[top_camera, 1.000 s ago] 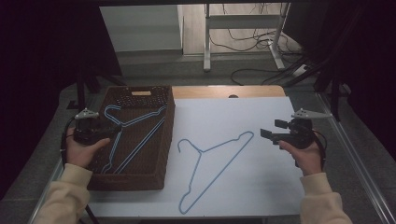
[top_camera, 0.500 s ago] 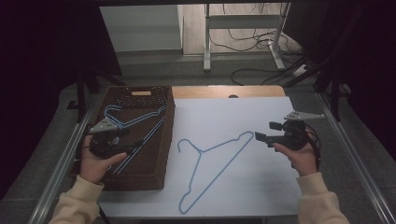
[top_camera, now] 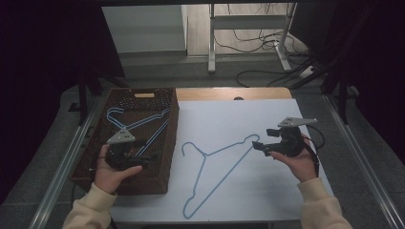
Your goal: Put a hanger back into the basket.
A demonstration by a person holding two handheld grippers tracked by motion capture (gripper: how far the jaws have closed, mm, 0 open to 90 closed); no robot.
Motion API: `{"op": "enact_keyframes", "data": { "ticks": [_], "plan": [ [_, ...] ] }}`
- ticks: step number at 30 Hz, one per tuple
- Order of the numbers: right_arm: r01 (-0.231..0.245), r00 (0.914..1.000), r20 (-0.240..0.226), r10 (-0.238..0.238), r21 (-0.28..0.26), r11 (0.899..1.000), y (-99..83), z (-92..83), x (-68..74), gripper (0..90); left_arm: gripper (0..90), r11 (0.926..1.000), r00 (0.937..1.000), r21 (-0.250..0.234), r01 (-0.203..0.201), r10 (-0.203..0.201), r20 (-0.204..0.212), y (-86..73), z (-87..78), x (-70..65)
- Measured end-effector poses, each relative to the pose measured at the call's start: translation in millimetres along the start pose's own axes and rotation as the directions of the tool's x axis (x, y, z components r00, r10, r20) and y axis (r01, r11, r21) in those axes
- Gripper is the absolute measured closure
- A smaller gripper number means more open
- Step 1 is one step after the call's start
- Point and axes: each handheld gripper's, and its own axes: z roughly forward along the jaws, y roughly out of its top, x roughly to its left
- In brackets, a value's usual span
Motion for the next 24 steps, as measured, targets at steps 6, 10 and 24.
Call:
{"op": "enact_keyframes", "data": {
  "ticks": [6, 10, 24],
  "plan": [
    [-0.02, 0.9998, 0.008, 0.02, 0.013, 1.0, -1.4, 3.3, 3.9, 15.4, 25.4, 1.0, 0.9999, -0.002, -0.009, 0.009, 0.006, 0.3, -0.8, -0.7],
    [-0.021, 0.9997, 0.015, 0.02, 0.054, 0.998, -1.9, 9.6, 12.7, 17.6, 25.5, 0.9999, 0.9999, -0.002, -0.014, 0.014, 0.007, 0.6, -1.1, -1.4],
    [0.05, 0.9962, -0.084, -0.026, 0.299, 0.953, -12.4, 73.0, 80.4, 78.9, 25.5, 0.9996, 0.9995, -0.001, -0.029, 0.029, 0.015, -0.3, -1.6, -2.9]
  ]
}}
